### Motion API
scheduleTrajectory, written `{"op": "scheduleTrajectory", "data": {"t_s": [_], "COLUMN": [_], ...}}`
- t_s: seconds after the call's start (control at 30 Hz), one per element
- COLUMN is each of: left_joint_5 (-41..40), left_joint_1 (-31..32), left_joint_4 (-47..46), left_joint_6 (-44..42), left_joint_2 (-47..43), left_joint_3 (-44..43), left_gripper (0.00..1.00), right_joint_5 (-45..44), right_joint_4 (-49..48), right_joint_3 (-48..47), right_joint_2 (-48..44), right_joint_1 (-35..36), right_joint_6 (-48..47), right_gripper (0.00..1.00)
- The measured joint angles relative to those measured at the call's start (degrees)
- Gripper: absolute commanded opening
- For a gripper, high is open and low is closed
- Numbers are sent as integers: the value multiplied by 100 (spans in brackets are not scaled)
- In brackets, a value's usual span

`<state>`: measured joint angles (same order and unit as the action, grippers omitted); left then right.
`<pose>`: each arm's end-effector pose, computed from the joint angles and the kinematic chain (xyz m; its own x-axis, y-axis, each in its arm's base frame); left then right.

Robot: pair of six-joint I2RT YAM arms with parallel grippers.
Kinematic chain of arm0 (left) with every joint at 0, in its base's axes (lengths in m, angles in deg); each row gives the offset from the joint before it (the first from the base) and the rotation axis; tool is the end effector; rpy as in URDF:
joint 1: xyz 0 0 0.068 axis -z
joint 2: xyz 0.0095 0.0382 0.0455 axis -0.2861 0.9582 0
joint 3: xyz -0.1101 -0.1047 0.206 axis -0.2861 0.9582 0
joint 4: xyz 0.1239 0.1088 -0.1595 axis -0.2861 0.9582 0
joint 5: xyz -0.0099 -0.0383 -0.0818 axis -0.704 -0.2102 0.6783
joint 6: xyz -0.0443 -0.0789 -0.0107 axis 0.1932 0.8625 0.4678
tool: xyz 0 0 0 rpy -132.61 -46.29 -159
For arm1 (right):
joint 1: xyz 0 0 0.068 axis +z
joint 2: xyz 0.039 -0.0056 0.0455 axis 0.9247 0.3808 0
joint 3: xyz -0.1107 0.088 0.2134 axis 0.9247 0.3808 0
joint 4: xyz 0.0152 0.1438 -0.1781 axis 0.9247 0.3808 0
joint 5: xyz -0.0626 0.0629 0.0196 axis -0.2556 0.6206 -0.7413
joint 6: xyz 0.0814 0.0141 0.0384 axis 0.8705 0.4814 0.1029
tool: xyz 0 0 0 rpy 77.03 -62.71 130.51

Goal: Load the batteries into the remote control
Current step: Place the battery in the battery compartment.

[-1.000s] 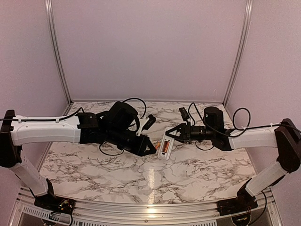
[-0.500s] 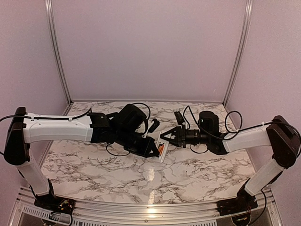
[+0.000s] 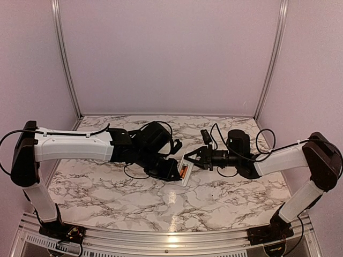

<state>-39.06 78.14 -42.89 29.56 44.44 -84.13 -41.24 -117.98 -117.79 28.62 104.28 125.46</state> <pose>0.1687 -0.3447 0.2102 -0.8220 0.3565 -0.4441 0.5553 0.6744 -0.4866 0.2269 0.2342 0.1949 -0.9140 0.1208 -0.3874 -0.3468 0.2631 0.9003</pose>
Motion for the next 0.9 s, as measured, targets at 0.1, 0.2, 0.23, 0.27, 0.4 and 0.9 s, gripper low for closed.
{"op": "scheduleTrajectory", "data": {"t_s": [0.1,0.2,0.23,0.27,0.4,0.9], "left_joint_5": [2,0,-2,-4,-20,-72], "left_joint_1": [-2,-2,-2,-2,-11,-35], "left_joint_4": [46,85,105,118,216,516], "left_joint_6": [46,109,133,153,267,428], "left_joint_2": [85,144,164,184,238,470], "left_joint_3": [-81,-142,-168,-186,-280,-568], "left_gripper": [0,4,4,4,5,20], "right_joint_5": [-63,-109,-122,-136,-164,-149], "right_joint_4": [-44,-76,-96,-116,-175,-817], "right_joint_3": [55,98,109,120,136,356], "right_joint_2": [2,4,7,7,48,356], "right_joint_1": [0,0,0,0,0,2], "right_joint_6": [26,50,61,72,157,597], "right_gripper": [0,0,0,0,0,0]}}
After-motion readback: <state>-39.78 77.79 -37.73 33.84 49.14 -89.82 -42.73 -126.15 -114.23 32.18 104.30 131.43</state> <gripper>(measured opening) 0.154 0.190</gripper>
